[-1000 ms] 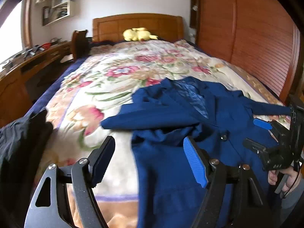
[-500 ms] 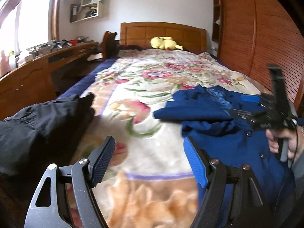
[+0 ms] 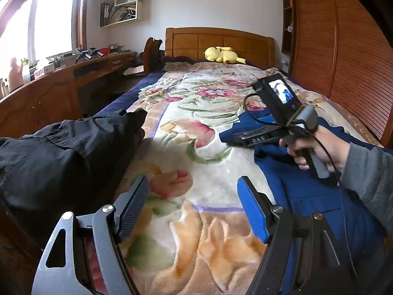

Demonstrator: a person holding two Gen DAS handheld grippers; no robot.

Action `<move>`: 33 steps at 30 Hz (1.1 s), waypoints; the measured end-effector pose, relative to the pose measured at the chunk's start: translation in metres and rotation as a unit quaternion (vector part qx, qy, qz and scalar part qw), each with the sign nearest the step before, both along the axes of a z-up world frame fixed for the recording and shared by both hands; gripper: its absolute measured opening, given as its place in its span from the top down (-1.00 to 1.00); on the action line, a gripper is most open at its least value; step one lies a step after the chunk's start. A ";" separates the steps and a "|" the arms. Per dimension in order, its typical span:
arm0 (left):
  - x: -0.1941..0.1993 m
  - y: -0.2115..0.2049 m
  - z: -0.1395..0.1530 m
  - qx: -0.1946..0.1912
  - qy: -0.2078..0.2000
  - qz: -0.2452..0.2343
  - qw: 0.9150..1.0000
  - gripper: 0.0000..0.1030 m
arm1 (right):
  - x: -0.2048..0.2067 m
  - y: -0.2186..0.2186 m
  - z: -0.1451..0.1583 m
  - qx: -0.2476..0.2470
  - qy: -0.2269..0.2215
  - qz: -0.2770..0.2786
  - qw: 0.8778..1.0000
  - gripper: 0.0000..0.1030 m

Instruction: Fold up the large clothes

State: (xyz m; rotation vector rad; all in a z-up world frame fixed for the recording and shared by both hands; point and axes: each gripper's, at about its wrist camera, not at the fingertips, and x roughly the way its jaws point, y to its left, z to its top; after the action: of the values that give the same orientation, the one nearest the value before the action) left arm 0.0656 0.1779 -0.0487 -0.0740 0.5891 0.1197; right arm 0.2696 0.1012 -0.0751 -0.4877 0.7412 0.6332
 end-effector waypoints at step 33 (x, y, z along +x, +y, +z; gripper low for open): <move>0.032 -0.063 0.017 -0.028 -0.018 -0.060 0.998 -0.46 | -0.104 -0.194 0.105 0.155 -0.085 -0.033 0.984 0.76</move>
State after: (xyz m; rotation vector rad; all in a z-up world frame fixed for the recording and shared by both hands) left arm 0.0979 0.1144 -0.0317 -0.0941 0.5587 -0.0142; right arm 0.1661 -0.0927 0.0296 -0.2262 0.4838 0.6240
